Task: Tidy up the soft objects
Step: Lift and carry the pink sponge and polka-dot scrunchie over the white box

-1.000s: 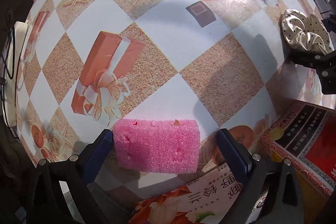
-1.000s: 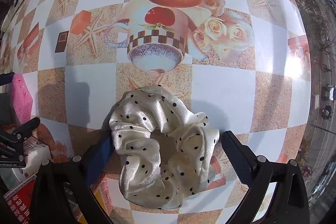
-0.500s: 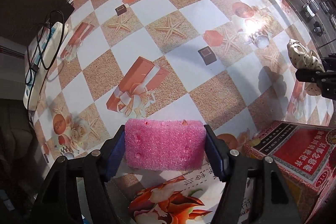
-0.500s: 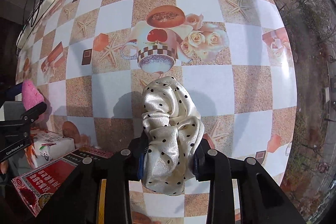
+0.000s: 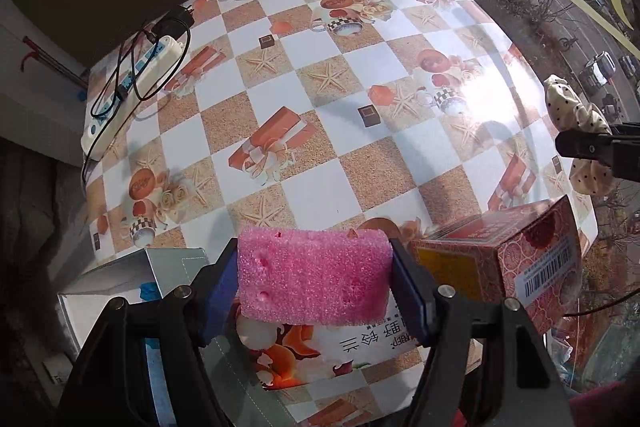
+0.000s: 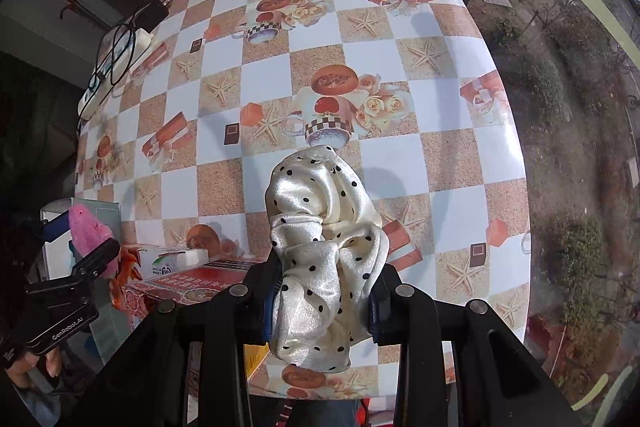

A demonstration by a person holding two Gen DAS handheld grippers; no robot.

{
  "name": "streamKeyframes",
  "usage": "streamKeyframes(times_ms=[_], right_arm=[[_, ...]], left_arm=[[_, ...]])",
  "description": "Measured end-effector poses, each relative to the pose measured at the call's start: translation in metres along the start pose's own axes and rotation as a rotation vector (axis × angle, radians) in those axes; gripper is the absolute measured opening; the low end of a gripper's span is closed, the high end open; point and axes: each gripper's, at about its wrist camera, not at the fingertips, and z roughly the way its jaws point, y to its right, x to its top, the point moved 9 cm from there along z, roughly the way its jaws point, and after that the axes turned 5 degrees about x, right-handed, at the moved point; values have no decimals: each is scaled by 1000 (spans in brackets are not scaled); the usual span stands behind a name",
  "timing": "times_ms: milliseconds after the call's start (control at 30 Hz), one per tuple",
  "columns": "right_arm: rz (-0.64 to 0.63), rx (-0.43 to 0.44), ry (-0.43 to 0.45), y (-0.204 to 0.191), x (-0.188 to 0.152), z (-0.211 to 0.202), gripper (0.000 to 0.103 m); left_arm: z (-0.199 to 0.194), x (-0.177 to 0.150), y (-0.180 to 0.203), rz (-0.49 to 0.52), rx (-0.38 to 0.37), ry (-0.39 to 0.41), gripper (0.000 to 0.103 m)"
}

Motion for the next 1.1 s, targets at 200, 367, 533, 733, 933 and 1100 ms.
streamKeyframes(times_ms=[200, 367, 533, 733, 933, 1100], right_arm=[[-13, 18, 33, -30, -18, -24, 35], [-35, 21, 53, -54, -28, -37, 35], [-68, 19, 62, -76, -36, -43, 35], [-130, 22, 54, -109, -45, -42, 35], [-205, 29, 34, -143, -54, -35, 35], [-271, 32, 15, -169, -61, -30, 35]], left_arm=[[-20, -21, -15, -57, 2, 9, 73], [-34, -38, -30, -103, 2, 21, 73], [-43, -51, -43, -139, 6, 38, 73], [-49, -69, -62, -195, 7, 46, 73], [-50, -90, -80, -254, 11, 42, 74], [-49, -111, -97, -308, 19, 33, 73]])
